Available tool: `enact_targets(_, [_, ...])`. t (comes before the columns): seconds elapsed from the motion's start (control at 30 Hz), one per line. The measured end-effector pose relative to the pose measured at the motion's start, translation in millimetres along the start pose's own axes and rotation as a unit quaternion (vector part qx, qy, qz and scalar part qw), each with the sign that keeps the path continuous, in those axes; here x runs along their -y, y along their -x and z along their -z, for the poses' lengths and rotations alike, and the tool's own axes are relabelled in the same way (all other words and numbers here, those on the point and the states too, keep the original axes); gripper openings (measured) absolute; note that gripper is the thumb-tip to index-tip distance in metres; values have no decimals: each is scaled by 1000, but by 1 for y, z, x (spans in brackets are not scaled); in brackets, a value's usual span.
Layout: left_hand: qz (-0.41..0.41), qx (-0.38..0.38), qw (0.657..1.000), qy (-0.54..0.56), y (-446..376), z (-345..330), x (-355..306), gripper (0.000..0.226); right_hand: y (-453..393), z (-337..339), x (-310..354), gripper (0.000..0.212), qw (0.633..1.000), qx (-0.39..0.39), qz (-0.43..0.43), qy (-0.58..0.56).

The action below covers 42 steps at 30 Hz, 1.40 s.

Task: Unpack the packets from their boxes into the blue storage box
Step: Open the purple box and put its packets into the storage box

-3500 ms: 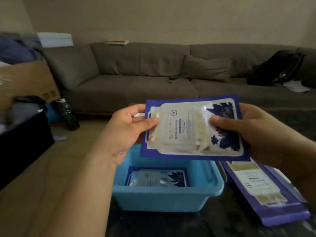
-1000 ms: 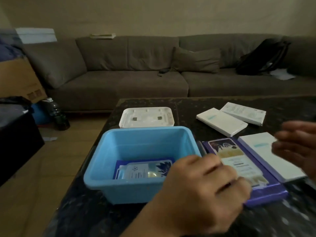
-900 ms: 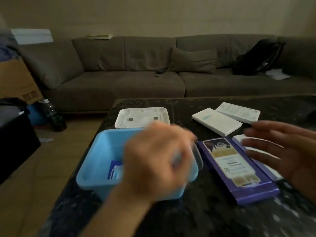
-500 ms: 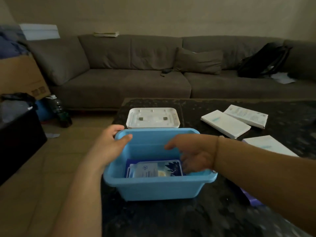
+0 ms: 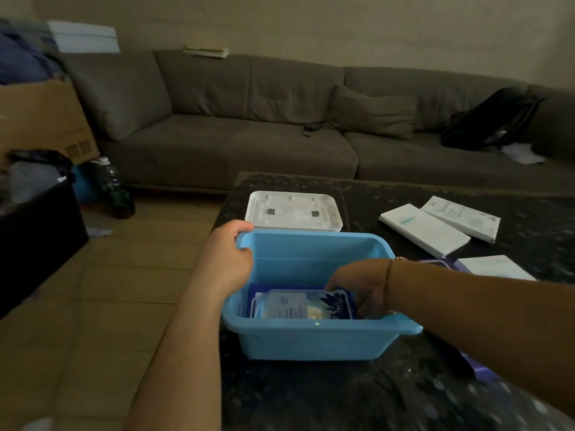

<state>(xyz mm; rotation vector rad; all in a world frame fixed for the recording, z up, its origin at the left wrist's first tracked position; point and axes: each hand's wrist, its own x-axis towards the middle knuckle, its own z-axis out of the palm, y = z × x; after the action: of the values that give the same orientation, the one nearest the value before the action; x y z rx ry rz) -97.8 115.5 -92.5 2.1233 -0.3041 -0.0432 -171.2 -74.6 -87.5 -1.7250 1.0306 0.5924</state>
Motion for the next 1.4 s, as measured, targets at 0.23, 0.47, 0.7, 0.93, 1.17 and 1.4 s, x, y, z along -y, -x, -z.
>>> enact_targets(0.23, [-3,12,1000,-2,-3,2,-2,33,20,5,4,39,993,-2,44,108])
enact_targets(0.47, [-215,-249,944,-12,32,-9,-61,21,89,41,5,22,892,-103,267,349])
enact_targets(0.7, [-581,-46,809,76,122,-116,-108,15,133,135,-96,19,833,-224,488,-137])
enact_targets(0.93, [-490,177,829,-204,129,-224,-84,45,52,163,-211,15,823,-377,394,-160])
enact_targets(1.17, [-459,170,785,-380,118,-251,-78,40,33,165,-247,12,857,-310,411,-13])
enact_targets(1.4, [-533,118,754,-365,107,-257,-60,44,29,173,-262,8,872,-323,345,132])
